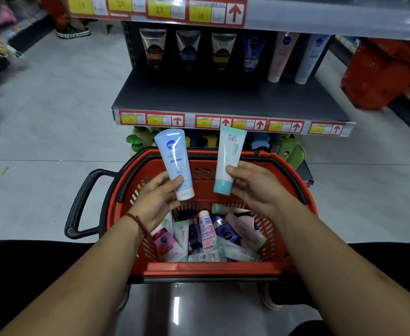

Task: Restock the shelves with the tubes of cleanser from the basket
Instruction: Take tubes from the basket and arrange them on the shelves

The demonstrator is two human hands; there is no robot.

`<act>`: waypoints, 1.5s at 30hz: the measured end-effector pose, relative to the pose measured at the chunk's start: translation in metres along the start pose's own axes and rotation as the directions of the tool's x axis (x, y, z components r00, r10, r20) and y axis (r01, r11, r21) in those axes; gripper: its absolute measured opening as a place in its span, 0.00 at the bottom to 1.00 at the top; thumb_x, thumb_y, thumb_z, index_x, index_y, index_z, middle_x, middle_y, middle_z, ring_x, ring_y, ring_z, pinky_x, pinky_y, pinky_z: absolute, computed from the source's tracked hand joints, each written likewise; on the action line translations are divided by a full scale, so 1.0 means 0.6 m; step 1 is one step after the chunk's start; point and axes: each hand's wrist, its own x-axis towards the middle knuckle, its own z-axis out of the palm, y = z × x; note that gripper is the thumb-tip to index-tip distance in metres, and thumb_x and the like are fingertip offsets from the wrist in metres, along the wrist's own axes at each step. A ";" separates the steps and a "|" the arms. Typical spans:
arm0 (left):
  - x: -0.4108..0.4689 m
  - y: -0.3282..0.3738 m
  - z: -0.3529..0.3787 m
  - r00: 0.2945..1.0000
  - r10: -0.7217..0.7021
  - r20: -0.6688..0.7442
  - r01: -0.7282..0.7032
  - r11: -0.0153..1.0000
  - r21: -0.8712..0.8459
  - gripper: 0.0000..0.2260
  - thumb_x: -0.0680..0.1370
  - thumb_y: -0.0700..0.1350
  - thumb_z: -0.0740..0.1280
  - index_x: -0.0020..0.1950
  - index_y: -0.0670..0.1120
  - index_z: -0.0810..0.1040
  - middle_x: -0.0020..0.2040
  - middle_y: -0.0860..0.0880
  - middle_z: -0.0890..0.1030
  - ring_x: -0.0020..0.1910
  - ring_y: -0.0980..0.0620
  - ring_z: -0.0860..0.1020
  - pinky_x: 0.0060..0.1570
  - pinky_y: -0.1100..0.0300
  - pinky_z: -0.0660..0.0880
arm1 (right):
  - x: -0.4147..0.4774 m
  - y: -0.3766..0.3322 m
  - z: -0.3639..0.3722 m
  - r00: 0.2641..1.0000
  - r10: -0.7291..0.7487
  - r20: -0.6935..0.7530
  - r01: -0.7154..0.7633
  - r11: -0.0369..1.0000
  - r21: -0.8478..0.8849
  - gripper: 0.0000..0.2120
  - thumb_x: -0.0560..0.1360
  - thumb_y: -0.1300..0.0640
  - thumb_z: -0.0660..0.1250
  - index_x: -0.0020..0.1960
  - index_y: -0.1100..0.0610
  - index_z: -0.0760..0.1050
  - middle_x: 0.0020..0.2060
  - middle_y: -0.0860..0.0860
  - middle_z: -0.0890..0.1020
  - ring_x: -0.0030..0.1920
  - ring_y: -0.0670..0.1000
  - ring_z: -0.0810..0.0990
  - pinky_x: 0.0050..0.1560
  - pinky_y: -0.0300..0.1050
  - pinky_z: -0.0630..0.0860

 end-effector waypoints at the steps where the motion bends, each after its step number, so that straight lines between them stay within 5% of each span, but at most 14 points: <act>1: 0.001 0.003 0.000 1.000 0.009 -0.006 -0.009 1.000 0.009 0.16 0.78 0.43 0.70 0.66 0.43 0.77 0.60 0.41 0.84 0.58 0.42 0.82 0.62 0.45 0.77 | 0.001 -0.003 -0.001 1.000 -0.022 -0.006 0.022 1.000 -0.009 0.12 0.78 0.65 0.67 0.62 0.63 0.79 0.55 0.58 0.86 0.54 0.55 0.85 0.53 0.50 0.83; 7: 0.005 0.020 0.015 0.996 0.056 -0.075 -0.054 0.998 0.028 0.12 0.77 0.42 0.71 0.61 0.43 0.80 0.54 0.43 0.86 0.46 0.48 0.85 0.39 0.58 0.81 | 0.003 -0.017 -0.008 0.995 -0.080 -0.059 0.077 0.996 -0.045 0.14 0.79 0.65 0.67 0.65 0.62 0.77 0.57 0.59 0.85 0.58 0.58 0.84 0.53 0.50 0.82; 12: 0.012 0.024 0.035 0.988 0.142 -0.068 -0.135 0.986 0.095 0.15 0.75 0.40 0.73 0.62 0.42 0.80 0.54 0.44 0.86 0.52 0.45 0.85 0.45 0.55 0.82 | 0.003 -0.022 -0.012 0.988 -0.148 -0.049 0.141 0.982 -0.124 0.14 0.78 0.65 0.68 0.63 0.62 0.79 0.54 0.57 0.86 0.55 0.57 0.85 0.49 0.45 0.81; 21: 0.015 0.027 0.079 0.980 0.195 0.035 -0.198 0.949 0.245 0.17 0.73 0.39 0.75 0.62 0.42 0.80 0.53 0.44 0.86 0.54 0.45 0.85 0.57 0.47 0.80 | 0.002 -0.034 -0.032 0.977 -0.212 -0.034 0.201 0.960 -0.196 0.13 0.76 0.66 0.71 0.60 0.58 0.80 0.54 0.55 0.86 0.55 0.55 0.85 0.57 0.51 0.81; 32: 0.045 0.065 0.162 0.967 0.251 0.030 -0.252 0.946 0.206 0.16 0.74 0.38 0.74 0.62 0.42 0.80 0.54 0.45 0.86 0.53 0.46 0.85 0.53 0.50 0.81 | -0.007 -0.079 -0.084 0.956 -0.284 -0.069 0.270 0.950 -0.160 0.13 0.75 0.67 0.70 0.58 0.58 0.80 0.52 0.54 0.87 0.53 0.53 0.86 0.52 0.45 0.82; 38: 0.092 0.120 0.267 0.948 0.306 0.085 -0.317 0.920 0.230 0.16 0.74 0.40 0.75 0.60 0.39 0.81 0.54 0.44 0.86 0.53 0.44 0.85 0.54 0.49 0.81 | 0.010 -0.146 -0.126 0.909 -0.401 -0.119 0.383 0.912 -0.145 0.15 0.75 0.67 0.72 0.61 0.61 0.79 0.55 0.56 0.86 0.58 0.56 0.84 0.61 0.53 0.79; 42: 0.125 0.143 0.341 0.941 0.313 0.127 -0.336 0.906 0.258 0.15 0.73 0.37 0.75 0.59 0.38 0.81 0.51 0.43 0.87 0.48 0.47 0.86 0.46 0.57 0.83 | 0.021 -0.198 -0.161 0.881 -0.453 -0.139 0.435 0.889 -0.139 0.12 0.75 0.70 0.70 0.56 0.59 0.80 0.52 0.56 0.86 0.53 0.54 0.85 0.51 0.43 0.82; 45: 0.160 0.149 0.385 0.941 0.309 0.137 -0.335 0.903 0.270 0.16 0.72 0.35 0.76 0.58 0.37 0.81 0.50 0.42 0.87 0.48 0.46 0.86 0.46 0.55 0.84 | 0.035 -0.236 -0.196 0.859 -0.488 -0.155 0.465 0.871 -0.160 0.12 0.75 0.70 0.70 0.57 0.61 0.80 0.52 0.57 0.86 0.53 0.55 0.86 0.52 0.45 0.83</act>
